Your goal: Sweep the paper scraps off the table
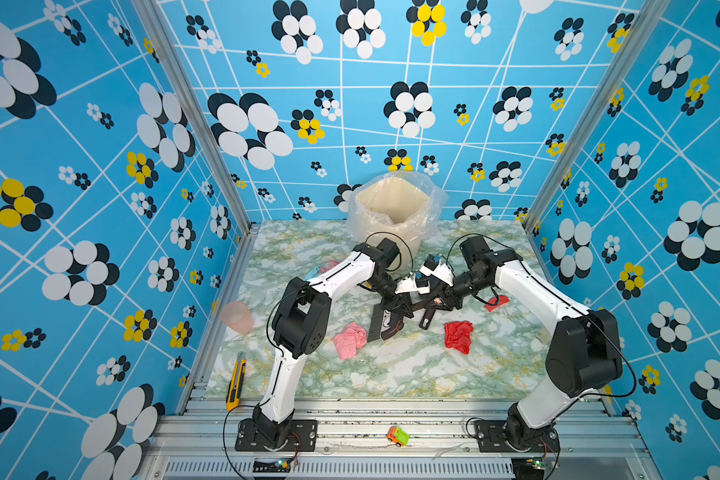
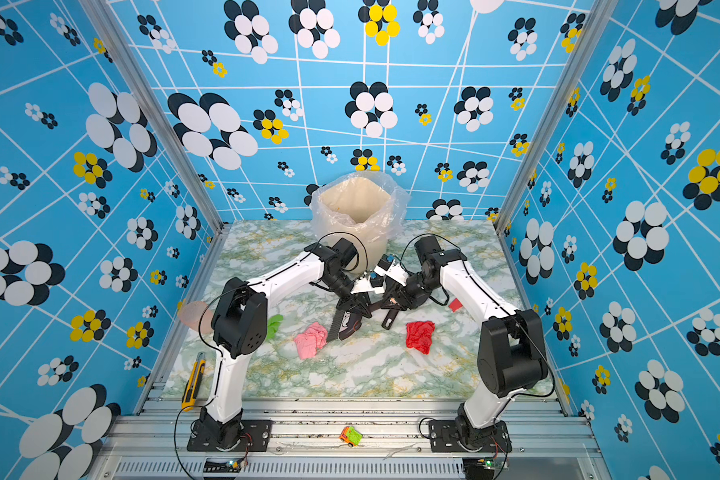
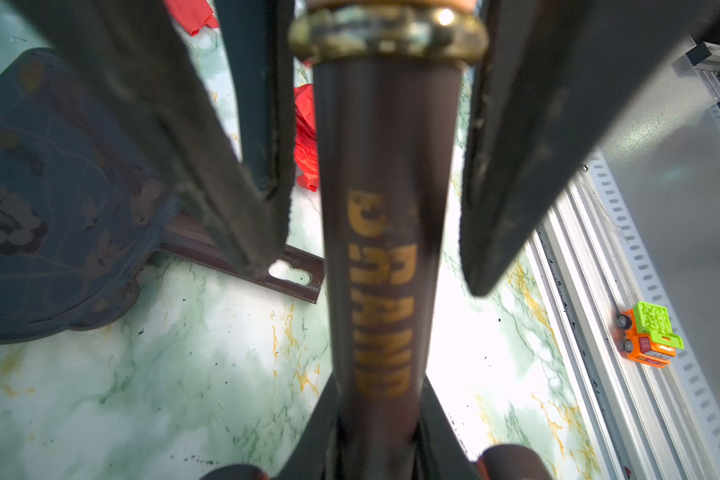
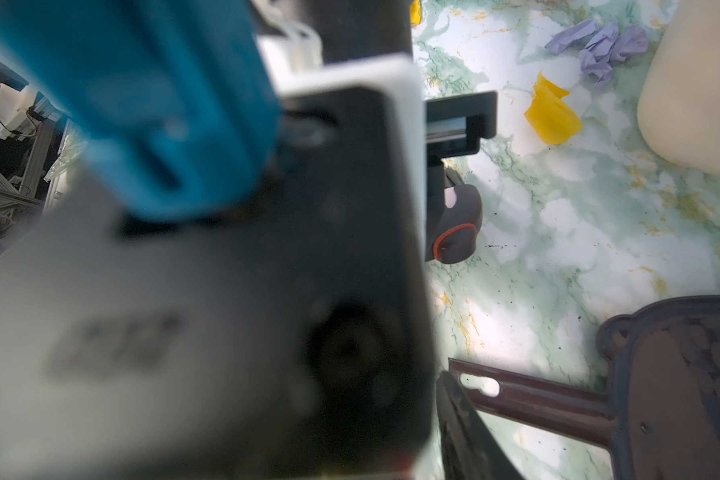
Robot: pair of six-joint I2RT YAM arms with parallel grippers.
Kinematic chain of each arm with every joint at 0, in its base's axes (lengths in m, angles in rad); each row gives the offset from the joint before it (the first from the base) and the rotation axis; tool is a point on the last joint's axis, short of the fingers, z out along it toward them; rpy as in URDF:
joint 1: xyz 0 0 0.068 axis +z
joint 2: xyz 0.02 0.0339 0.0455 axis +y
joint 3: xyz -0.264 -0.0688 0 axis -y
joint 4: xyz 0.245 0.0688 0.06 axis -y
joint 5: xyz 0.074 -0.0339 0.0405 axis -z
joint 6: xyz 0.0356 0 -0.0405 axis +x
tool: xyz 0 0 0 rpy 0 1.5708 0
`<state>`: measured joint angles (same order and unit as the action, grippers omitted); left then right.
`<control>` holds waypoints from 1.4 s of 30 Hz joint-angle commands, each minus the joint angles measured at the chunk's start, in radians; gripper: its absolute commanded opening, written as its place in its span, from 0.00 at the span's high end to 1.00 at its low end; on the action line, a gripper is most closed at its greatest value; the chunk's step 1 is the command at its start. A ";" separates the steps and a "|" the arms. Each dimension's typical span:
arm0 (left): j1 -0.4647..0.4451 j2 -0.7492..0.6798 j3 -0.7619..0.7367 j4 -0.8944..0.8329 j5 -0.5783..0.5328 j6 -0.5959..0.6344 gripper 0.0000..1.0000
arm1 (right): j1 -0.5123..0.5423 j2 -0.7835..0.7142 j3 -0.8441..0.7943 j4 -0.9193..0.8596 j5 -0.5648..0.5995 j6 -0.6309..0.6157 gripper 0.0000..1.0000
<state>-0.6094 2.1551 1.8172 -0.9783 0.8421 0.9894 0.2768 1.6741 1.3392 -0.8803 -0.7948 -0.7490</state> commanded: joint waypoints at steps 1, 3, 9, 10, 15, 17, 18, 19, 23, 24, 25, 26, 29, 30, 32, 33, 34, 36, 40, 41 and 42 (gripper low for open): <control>0.003 0.026 0.055 -0.039 0.066 0.023 1.00 | 0.010 -0.019 -0.020 -0.004 0.023 -0.019 0.73; 0.003 0.033 0.071 -0.056 0.068 0.028 1.00 | 0.012 -0.020 -0.021 -0.004 0.022 -0.019 0.73; 0.004 0.038 0.088 -0.064 0.072 0.028 1.00 | 0.012 -0.020 -0.023 0.001 0.029 -0.019 0.73; 0.003 0.038 0.089 -0.063 0.075 0.029 1.00 | 0.013 -0.019 -0.023 -0.001 0.032 -0.019 0.73; 0.003 0.037 0.094 -0.068 0.079 0.029 1.00 | 0.013 -0.017 -0.024 -0.002 0.049 -0.021 0.72; 0.004 0.038 0.099 -0.078 0.083 0.031 1.00 | 0.013 -0.020 -0.025 0.003 0.048 -0.020 0.69; 0.004 0.037 0.100 -0.078 0.084 0.031 1.00 | 0.013 -0.020 -0.028 0.004 0.049 -0.020 0.68; 0.003 0.036 0.098 -0.080 0.084 0.032 1.00 | 0.014 -0.022 -0.031 0.010 0.050 -0.020 0.66; 0.003 0.035 0.097 -0.080 0.086 0.033 1.00 | 0.013 -0.025 -0.036 0.017 0.052 -0.016 0.64; 0.003 0.034 0.096 -0.080 0.085 0.033 1.00 | 0.013 -0.026 -0.037 0.018 0.055 -0.016 0.64; 0.003 0.032 0.094 -0.076 0.085 0.032 1.00 | 0.013 -0.025 -0.037 0.019 0.058 -0.015 0.63; 0.003 0.028 0.091 -0.077 0.085 0.032 1.00 | 0.013 -0.024 -0.038 0.018 0.060 -0.013 0.63; 0.003 0.020 0.084 -0.067 0.084 0.032 1.00 | 0.014 -0.021 -0.041 0.025 0.063 -0.010 0.61; 0.004 0.018 0.083 -0.066 0.084 0.032 1.00 | 0.014 -0.020 -0.041 0.027 0.064 -0.008 0.61; 0.003 0.019 0.082 -0.065 0.083 0.031 1.00 | 0.012 -0.020 -0.044 0.030 0.062 -0.008 0.60; 0.003 0.019 0.080 -0.065 0.084 0.031 1.00 | 0.013 -0.020 -0.046 0.033 0.063 -0.007 0.60; 0.003 0.018 0.080 -0.065 0.083 0.031 1.00 | 0.013 -0.021 -0.046 0.035 0.066 -0.005 0.59; 0.003 0.015 0.075 -0.064 0.084 0.031 1.00 | 0.013 -0.022 -0.048 0.035 0.071 -0.005 0.59; 0.004 0.002 0.061 -0.046 0.087 0.028 1.00 | 0.012 -0.021 -0.048 0.041 0.070 0.001 0.59; 0.003 -0.003 0.059 -0.046 0.089 0.028 1.00 | 0.013 -0.021 -0.048 0.040 0.067 0.001 0.59; 0.003 -0.004 0.057 -0.043 0.091 0.026 1.00 | 0.013 -0.021 -0.049 0.042 0.066 0.000 0.60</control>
<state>-0.6079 2.1880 1.8671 -1.0431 0.8497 0.9962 0.2794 1.6596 1.3167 -0.8253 -0.7643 -0.7486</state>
